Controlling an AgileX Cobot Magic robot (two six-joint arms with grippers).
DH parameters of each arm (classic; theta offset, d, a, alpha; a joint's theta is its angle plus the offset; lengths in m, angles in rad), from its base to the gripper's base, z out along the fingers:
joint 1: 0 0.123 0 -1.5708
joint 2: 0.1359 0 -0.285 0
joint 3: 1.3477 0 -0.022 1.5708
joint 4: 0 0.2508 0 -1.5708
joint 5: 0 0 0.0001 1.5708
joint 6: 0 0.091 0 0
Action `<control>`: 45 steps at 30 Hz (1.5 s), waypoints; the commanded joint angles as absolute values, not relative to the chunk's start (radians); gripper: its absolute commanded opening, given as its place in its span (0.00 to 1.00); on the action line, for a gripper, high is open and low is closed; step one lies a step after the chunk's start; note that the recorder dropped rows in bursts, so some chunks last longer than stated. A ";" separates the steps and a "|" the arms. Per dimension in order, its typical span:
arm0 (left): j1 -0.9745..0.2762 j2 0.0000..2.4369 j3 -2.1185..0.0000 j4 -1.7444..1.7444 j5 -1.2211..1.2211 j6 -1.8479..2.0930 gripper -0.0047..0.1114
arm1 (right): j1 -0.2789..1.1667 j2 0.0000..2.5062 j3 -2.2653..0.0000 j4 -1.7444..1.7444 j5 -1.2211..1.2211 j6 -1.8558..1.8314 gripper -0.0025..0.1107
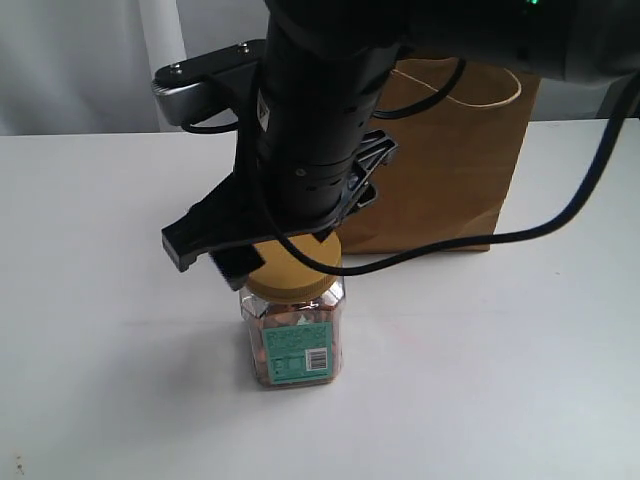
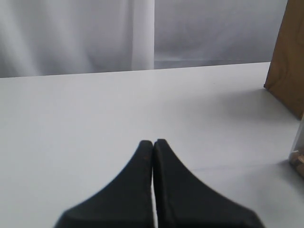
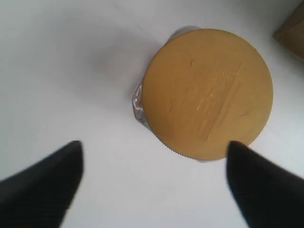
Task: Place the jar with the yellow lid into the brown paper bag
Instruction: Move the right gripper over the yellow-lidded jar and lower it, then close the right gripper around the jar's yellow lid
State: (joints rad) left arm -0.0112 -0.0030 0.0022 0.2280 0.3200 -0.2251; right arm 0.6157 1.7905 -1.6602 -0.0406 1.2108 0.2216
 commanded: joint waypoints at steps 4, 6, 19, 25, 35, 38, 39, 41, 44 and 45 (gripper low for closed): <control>-0.016 0.000 0.000 0.224 0.311 -0.229 0.05 | 0.619 1.785 -1.667 -0.051 1.184 0.225 0.95; -0.016 0.000 0.000 0.224 0.311 -0.229 0.05 | 0.619 1.785 -1.667 -0.051 1.181 0.225 0.95; -0.016 0.000 0.000 0.224 0.311 -0.229 0.05 | 0.619 1.796 -1.665 -0.245 1.144 0.577 0.95; -0.016 0.000 0.000 0.224 0.311 -0.229 0.05 | 0.619 1.803 -1.665 -0.235 1.044 0.546 0.95; -0.016 0.000 0.000 0.224 0.311 -0.229 0.05 | 0.619 1.872 -1.665 -0.259 1.022 0.555 0.95; -0.016 0.000 0.000 0.224 0.311 -0.229 0.05 | 0.619 1.895 -1.665 -0.262 1.022 0.557 0.95; -0.016 0.000 0.000 0.224 0.311 -0.229 0.05 | 0.619 1.903 -1.665 -0.268 1.022 0.557 0.95; -0.016 0.000 0.000 0.224 0.311 -0.229 0.05 | 0.619 1.911 -1.665 -0.277 1.024 0.562 0.95; -0.016 0.000 0.000 0.224 0.311 -0.229 0.05 | 0.619 1.919 -1.665 -0.293 1.026 0.567 0.95; -0.016 0.000 0.000 0.224 0.311 -0.229 0.05 | 0.619 1.922 -1.665 -0.299 1.032 0.572 0.95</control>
State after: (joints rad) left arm -0.0112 -0.0030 0.0022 0.2280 0.3200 -0.2251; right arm 0.6163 1.9197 -1.6602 -0.2717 1.0317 0.5608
